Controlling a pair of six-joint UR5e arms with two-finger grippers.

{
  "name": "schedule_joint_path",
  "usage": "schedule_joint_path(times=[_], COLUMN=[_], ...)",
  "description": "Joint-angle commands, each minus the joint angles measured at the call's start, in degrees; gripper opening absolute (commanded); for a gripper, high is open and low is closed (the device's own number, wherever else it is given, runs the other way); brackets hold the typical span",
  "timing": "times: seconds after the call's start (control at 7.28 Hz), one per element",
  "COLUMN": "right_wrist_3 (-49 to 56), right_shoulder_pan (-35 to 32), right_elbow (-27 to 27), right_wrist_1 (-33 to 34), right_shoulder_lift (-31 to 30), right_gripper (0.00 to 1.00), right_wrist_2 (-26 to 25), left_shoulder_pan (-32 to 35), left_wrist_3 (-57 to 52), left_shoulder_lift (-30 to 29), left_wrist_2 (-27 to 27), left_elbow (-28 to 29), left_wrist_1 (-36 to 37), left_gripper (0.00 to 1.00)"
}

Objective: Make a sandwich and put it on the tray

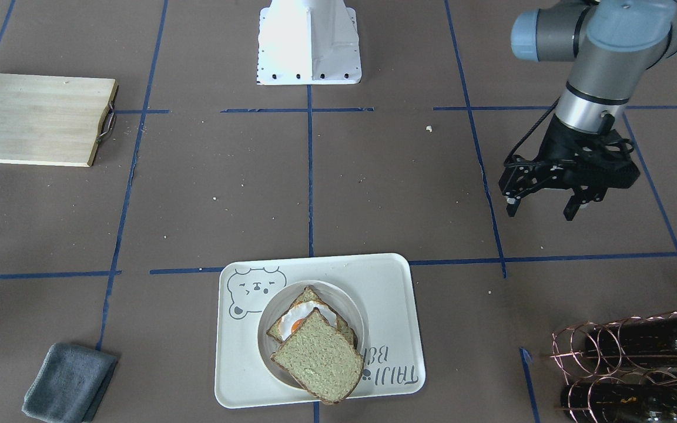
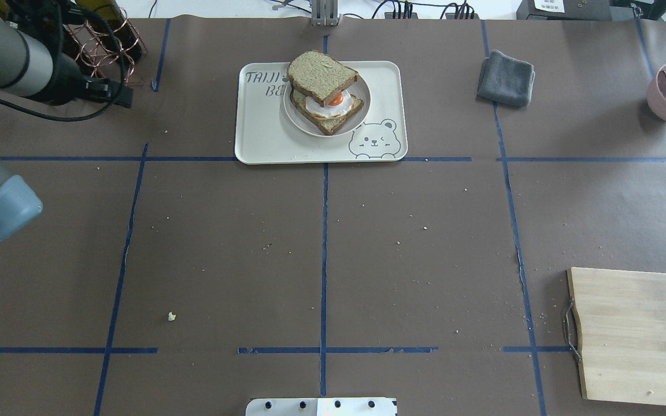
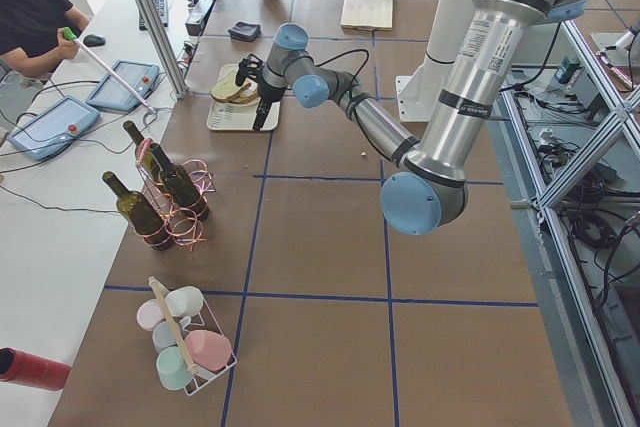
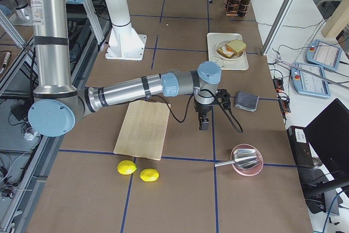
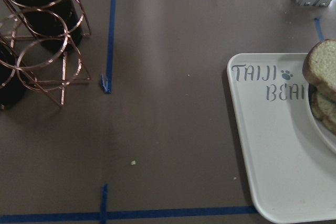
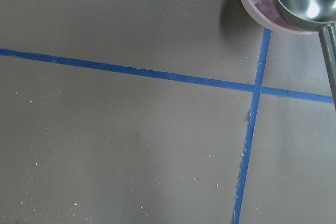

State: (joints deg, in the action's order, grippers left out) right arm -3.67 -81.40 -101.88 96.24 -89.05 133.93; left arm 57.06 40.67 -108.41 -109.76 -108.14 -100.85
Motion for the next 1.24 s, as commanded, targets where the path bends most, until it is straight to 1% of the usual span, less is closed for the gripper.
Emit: schedule_joint_path(times=[0.0,0.14,0.27,0.41,0.55,0.69,0.82,0.96,1.1], right_wrist_3=[0.15,0.06,0.06,0.06,0.06,0.06,0.59,0.76,1.9], right_shoulder_pan=[-2.09,-2.1,-2.18,-2.71,-2.97,-3.15,-3.15,-3.15,-3.93], right_elbow=[1.95,2.04,1.95,1.95,1.78,1.52,1.34,1.77,3.95], right_wrist_1=[0.0,0.0,0.0,0.0,0.0,0.0,-0.09,-0.18,0.0], right_shoulder_lift=[-0.33,-0.42,-0.51,-0.6,-0.51,-0.6,-1.03,-1.04,-1.04], right_gripper=[1.0,1.0,1.0,1.0,1.0,1.0,1.0,1.0,1.0], right_wrist_2=[2.82,2.92,2.92,3.0,3.18,3.18,3.09,2.75,3.0], left_shoulder_pan=[11.88,17.24,19.04,19.4,19.41,18.97,18.88,18.97,19.58], left_wrist_3=[-15.76,-19.19,-18.7,-19.22,-19.49,-19.84,-20.54,-20.81,-23.77], left_shoulder_lift=[5.11,6.61,6.54,6.89,6.98,10.29,10.93,11.37,11.55], left_wrist_2=[-10.6,-16.74,-21.41,-21.37,-21.02,-20.5,-16.84,-15.32,-15.48], left_elbow=[-1.03,-0.85,1.76,2.48,4.58,5.56,8.35,8.64,9.08], left_wrist_1=[0.66,0.75,0.05,-0.39,-0.4,-0.22,-1.35,-1.19,-0.58], left_gripper=[1.0,1.0,1.0,1.0,1.0,1.0,1.0,1.0,1.0])
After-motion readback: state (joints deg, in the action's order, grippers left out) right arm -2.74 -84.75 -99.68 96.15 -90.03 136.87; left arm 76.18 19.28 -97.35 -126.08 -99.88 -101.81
